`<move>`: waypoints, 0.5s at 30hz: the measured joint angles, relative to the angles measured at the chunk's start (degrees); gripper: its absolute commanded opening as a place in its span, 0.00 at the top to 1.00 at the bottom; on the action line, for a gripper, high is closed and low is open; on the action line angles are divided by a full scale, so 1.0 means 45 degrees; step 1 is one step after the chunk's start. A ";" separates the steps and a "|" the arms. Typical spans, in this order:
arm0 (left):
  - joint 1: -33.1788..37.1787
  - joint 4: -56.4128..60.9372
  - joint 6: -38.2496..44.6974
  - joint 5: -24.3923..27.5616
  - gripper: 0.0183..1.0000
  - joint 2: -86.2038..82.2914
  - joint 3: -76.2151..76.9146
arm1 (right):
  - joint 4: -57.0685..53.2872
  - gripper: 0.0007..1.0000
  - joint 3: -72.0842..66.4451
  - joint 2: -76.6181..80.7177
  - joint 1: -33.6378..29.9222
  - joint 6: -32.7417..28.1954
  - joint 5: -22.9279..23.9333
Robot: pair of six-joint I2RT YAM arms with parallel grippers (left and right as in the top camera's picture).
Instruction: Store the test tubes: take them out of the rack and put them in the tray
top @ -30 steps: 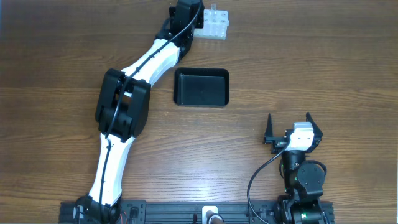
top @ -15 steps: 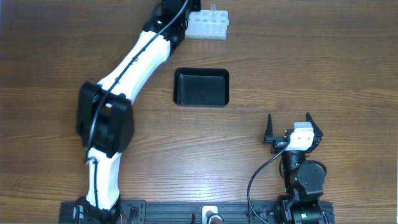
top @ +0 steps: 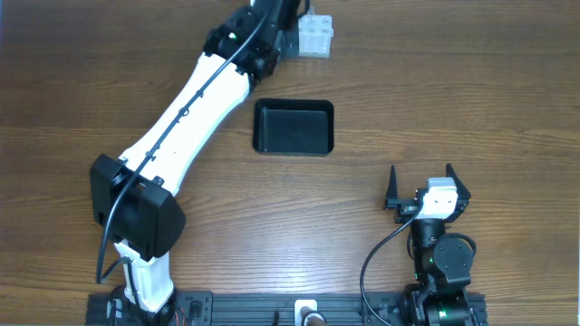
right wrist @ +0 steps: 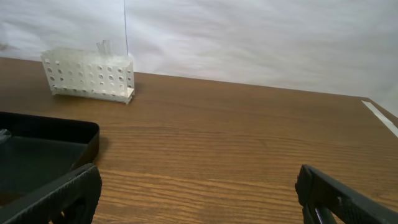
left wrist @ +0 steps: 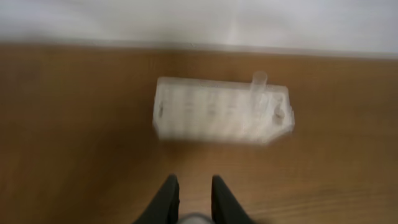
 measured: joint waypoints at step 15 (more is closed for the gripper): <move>-0.0146 -0.2336 -0.3026 0.0709 0.98 0.1938 -0.0214 | 0.0005 0.01 0.0000 0.0000 0.0005 0.0000 -0.0005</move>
